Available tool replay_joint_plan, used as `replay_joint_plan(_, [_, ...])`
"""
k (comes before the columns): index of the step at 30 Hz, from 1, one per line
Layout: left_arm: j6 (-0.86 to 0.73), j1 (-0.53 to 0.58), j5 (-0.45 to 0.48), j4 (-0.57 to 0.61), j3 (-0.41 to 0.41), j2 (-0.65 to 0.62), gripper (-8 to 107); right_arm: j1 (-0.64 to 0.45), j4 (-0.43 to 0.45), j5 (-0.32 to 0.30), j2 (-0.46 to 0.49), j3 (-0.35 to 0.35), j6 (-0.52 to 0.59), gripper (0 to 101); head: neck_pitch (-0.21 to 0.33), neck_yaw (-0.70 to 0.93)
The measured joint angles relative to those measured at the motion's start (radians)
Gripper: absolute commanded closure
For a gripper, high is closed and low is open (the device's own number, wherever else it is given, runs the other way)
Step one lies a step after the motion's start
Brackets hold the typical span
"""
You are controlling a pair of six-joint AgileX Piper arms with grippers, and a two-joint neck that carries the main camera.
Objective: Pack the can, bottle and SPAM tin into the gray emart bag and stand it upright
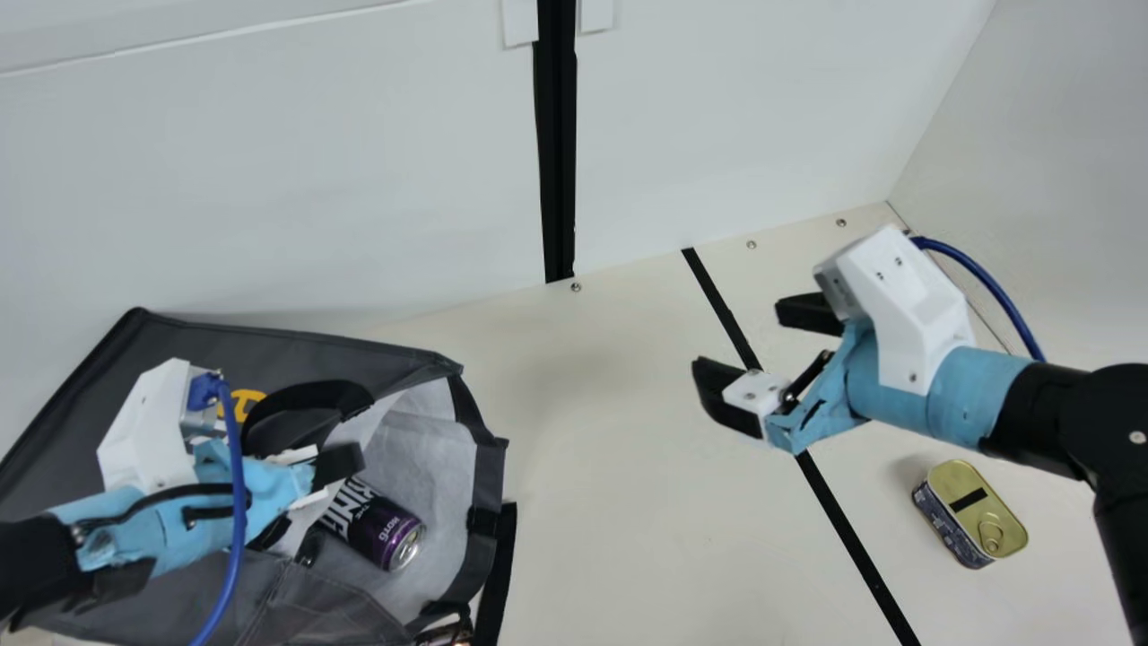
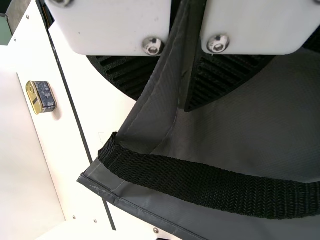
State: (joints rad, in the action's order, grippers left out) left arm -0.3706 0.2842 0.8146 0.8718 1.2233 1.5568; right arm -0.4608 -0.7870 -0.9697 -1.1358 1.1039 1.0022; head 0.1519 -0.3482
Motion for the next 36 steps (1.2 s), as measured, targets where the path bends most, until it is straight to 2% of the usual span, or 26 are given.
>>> replay_joint_plan(6, [0.0, 0.0, 0.0, 0.0, 0.0, 0.0, 107, -0.035, 0.106, 0.038, 0.028, 0.011, -0.06, 6, 0.0, 0.002])
replay_joint_plan(15, [0.0, 0.0, 0.0, 0.0, 0.0, 0.0, 107, -0.063, 0.273, 0.043, 0.049, 0.05, -0.192, 6, 0.0, 0.0])
replay_joint_plan(27, [0.0, 0.0, 0.0, 0.0, 0.0, 0.0, 107, -0.085, 0.443, -0.027, 0.07, 0.145, -0.335, 6, 0.0, 0.0])
replay_joint_plan(36, [0.0, 0.0, 0.0, 0.0, 0.0, 0.0, 107, -0.09, 0.571, -0.11, 0.112, 0.193, -0.455, 6, 0.0, 0.0])
